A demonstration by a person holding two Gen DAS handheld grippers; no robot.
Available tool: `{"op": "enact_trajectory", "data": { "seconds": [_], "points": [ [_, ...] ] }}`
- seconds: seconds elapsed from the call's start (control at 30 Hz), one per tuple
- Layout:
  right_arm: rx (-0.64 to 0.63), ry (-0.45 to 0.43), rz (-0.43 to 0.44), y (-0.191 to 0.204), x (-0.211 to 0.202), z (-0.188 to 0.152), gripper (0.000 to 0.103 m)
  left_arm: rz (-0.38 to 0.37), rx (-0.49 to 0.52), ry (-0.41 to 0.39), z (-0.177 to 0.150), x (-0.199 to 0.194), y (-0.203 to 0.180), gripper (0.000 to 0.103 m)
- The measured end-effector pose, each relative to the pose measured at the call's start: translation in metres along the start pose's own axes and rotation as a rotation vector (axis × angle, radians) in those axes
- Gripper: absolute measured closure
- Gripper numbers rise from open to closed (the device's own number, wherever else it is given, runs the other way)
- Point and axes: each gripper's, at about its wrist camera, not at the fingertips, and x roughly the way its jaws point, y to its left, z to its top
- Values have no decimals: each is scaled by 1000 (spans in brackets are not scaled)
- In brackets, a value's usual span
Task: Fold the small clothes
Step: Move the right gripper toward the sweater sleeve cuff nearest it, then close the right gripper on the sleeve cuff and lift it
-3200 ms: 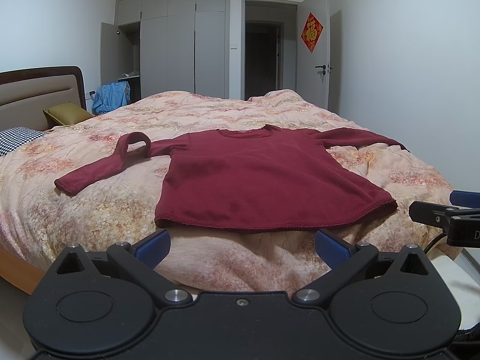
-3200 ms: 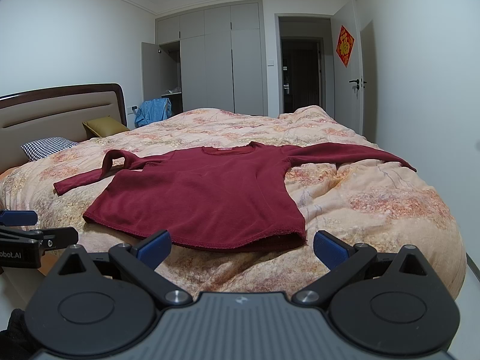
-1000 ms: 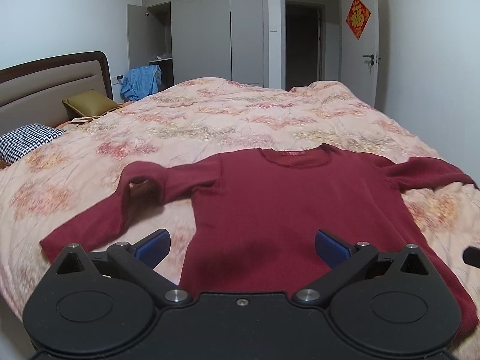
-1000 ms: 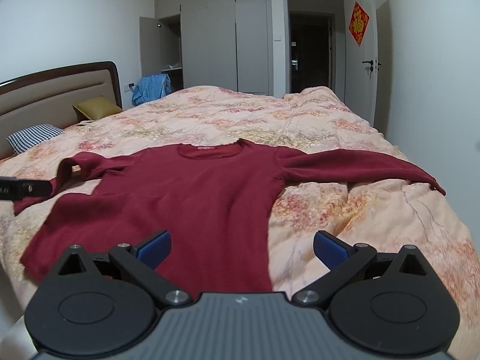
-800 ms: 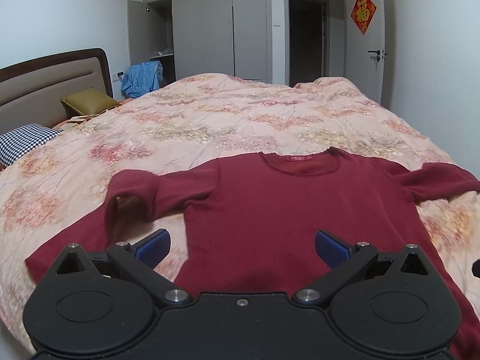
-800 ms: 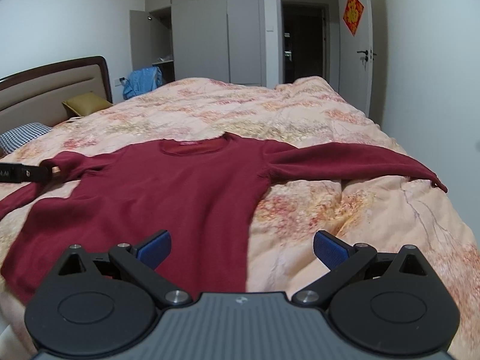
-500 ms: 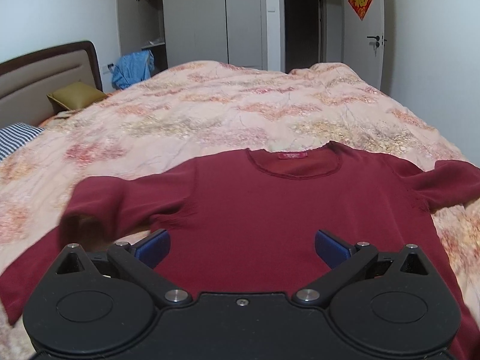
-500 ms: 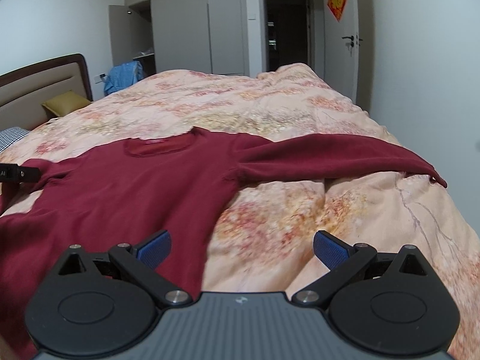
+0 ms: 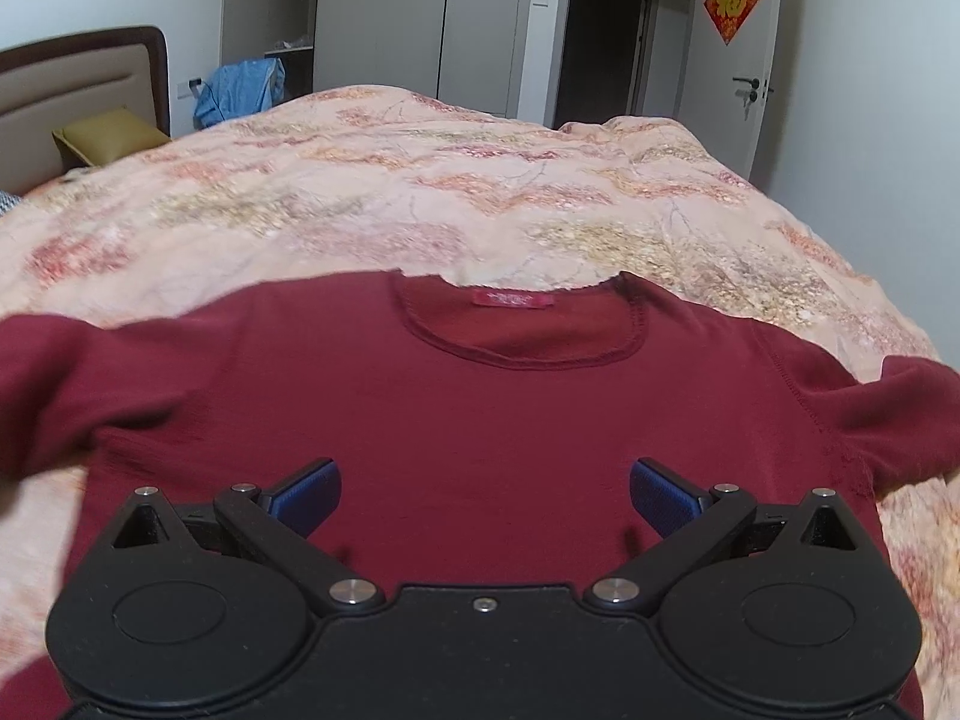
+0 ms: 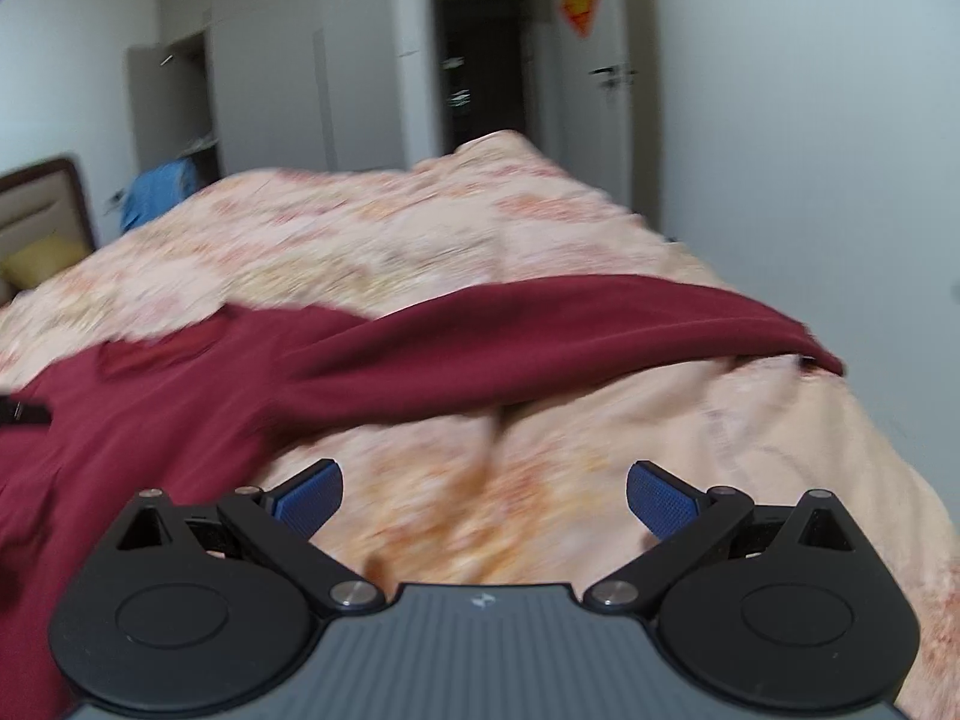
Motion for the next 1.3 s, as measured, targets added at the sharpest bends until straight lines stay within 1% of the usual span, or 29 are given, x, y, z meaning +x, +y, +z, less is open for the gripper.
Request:
{"op": "enact_trajectory", "data": {
  "seconds": [0.07, 0.13, 0.2, 0.3, 0.4, 0.5, 0.57, 0.63, 0.77, 0.83, 0.9, 0.93, 0.97, 1.0, 1.03, 1.1, 1.17, 1.3],
  "points": [
    [52, -12, -33, -19, 8, 6, 0, -6, -28, -30, -6, 4, 0, 1],
    [103, -17, -55, -38, 17, 13, 0, -1, -41, -43, -12, 7, 0, 1],
    [146, -7, -70, -54, 29, 21, 0, 8, -47, -38, -18, 12, 2, 1],
    [224, 8, -90, -78, 49, 31, 0, 6, -69, 0, -27, 23, 8, 1],
    [295, 9, -94, -100, 74, 40, 0, 4, -69, -30, -33, 22, 9, 1],
    [325, -14, -163, -117, 95, 46, 0, 10, -58, -43, -37, 22, 7, 1],
    [360, -22, -179, -129, 107, 50, 0, 13, -54, -44, -38, 23, 6, 0],
    [431, -41, -178, -142, 113, 50, 0, 17, -49, -46, -39, 24, 5, 0],
    [634, -97, -164, -175, 122, 46, 0, 30, -33, -47, -41, 25, 3, 0],
    [720, -122, -177, -187, 127, 44, 8, 33, -28, -47, -42, 25, 3, 0],
    [743, -118, -224, -192, 132, 45, 30, 32, -29, -47, -43, 25, 3, 0],
    [737, -111, -237, -193, 134, 47, 35, 32, -29, -48, -43, 26, 3, 0],
    [727, -108, -246, -194, 135, 48, 46, 32, -29, -48, -42, 26, 3, 0],
    [713, -108, -252, -193, 135, 48, 60, 33, -28, -47, -43, 25, 3, 0],
    [695, -108, -251, -193, 134, 49, 66, 33, -28, -47, -43, 25, 3, 0],
    [658, -108, -252, -190, 130, 51, 88, 33, -28, -48, -43, 25, 3, 0],
    [638, -125, -251, -186, 119, 52, 95, 32, -29, -48, -43, 25, 3, 0],
    [674, -183, -272, -184, 73, 47, 95, 32, -28, -48, -43, 25, 3, 0]
  ]
}}
